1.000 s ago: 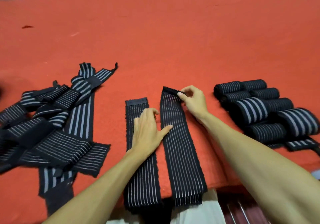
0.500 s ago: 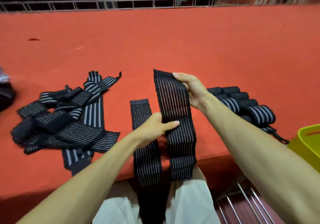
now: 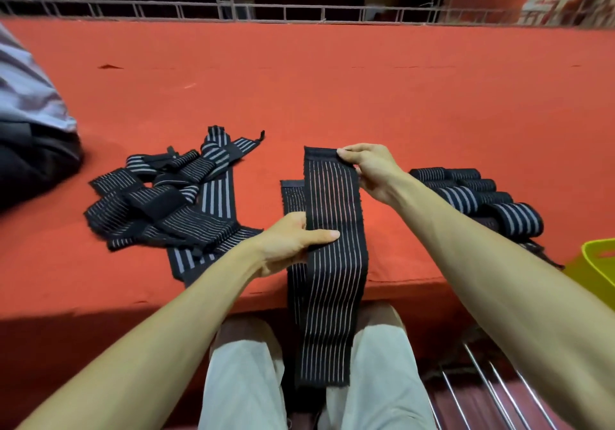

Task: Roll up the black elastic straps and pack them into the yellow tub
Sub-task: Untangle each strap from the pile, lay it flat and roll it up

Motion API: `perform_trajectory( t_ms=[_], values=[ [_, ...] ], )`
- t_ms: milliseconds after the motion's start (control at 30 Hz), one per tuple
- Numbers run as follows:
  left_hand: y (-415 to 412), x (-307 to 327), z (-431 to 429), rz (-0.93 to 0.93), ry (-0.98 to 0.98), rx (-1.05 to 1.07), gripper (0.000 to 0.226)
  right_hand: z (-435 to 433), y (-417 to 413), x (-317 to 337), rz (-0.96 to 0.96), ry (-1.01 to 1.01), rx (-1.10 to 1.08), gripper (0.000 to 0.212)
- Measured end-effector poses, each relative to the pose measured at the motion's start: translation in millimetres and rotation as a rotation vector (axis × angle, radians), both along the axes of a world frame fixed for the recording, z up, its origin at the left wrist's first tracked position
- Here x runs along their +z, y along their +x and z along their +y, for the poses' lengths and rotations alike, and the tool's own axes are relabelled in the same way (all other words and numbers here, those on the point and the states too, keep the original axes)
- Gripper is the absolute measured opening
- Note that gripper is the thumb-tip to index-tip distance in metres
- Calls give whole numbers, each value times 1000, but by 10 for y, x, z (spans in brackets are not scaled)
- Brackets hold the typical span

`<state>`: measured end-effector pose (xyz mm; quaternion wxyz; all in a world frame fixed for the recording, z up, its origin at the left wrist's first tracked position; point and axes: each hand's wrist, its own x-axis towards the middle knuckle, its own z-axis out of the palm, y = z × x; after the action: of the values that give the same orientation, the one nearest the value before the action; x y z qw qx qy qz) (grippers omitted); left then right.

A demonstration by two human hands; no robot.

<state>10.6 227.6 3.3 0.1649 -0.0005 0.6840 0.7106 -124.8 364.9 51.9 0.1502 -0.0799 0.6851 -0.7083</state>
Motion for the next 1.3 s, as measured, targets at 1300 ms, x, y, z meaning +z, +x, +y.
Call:
perform_trajectory(
  t_ms=[1300],
  values=[
    [-2021, -1051, -980, 364, -809, 720, 21, -832, -1421, -1441, 380, 524, -68, 6]
  ],
)
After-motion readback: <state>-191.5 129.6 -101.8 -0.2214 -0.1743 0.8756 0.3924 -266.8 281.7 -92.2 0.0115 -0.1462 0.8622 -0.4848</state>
